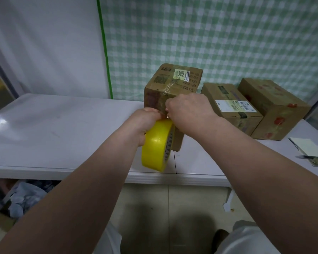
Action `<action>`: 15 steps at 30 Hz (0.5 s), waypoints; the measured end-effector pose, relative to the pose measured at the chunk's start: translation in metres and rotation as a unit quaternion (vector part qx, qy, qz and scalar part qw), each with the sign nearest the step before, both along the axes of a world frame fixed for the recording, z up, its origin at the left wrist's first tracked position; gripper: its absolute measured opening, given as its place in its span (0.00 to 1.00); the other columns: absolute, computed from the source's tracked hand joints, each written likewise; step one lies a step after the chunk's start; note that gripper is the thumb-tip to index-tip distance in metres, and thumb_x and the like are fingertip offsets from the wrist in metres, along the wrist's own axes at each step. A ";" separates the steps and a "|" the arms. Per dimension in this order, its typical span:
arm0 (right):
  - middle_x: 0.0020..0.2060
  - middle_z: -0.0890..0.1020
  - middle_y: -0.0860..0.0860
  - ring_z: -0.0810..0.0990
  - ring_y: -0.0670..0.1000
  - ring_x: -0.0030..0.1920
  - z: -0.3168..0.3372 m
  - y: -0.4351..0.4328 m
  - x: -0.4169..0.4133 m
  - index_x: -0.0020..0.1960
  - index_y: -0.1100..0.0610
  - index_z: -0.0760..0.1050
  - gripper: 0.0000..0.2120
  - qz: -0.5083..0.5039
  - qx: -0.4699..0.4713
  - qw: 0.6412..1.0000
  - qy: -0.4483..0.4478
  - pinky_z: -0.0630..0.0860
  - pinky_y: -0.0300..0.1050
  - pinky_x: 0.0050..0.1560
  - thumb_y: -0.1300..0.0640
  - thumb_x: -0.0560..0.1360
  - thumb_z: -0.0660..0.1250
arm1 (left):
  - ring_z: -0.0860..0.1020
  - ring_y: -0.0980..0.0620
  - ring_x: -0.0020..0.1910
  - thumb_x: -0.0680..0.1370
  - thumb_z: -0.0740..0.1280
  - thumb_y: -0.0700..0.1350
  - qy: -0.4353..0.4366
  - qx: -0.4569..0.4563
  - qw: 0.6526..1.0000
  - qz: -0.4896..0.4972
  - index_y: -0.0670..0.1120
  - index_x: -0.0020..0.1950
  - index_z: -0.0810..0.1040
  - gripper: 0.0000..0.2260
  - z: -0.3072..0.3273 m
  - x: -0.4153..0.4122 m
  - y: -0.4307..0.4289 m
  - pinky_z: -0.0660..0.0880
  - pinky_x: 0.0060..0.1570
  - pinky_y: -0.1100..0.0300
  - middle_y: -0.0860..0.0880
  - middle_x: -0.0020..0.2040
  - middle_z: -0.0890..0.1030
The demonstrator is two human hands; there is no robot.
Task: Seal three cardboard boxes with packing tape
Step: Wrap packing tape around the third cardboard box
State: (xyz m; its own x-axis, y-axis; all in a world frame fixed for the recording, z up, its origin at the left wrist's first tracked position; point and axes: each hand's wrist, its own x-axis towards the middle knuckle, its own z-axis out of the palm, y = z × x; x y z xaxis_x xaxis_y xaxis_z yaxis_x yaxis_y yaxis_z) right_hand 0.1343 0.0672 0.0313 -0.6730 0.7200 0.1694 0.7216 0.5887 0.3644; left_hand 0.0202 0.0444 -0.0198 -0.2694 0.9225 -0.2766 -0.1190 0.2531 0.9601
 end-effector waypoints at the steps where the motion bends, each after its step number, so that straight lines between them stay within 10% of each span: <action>1: 0.33 0.65 0.50 0.70 0.54 0.38 0.000 0.001 0.003 0.52 0.54 0.74 0.09 -0.007 -0.001 1.000 -0.004 0.66 0.47 0.36 0.57 0.83 0.55 | 0.79 0.42 0.40 0.77 0.67 0.36 0.001 -0.002 1.000 -0.002 0.44 0.45 0.77 0.04 0.001 -0.001 0.001 0.78 0.48 0.44 0.40 0.42 0.79; 15: 0.43 0.72 0.54 0.72 0.57 0.43 -0.016 0.016 0.034 0.42 0.56 0.65 0.13 -0.072 -0.147 0.975 0.148 0.67 0.47 0.40 0.52 0.83 0.55 | 0.78 0.45 0.40 0.76 0.68 0.38 0.118 -0.059 0.990 -0.054 0.45 0.43 0.79 0.03 -0.012 -0.017 0.000 0.78 0.40 0.56 0.41 0.45 0.79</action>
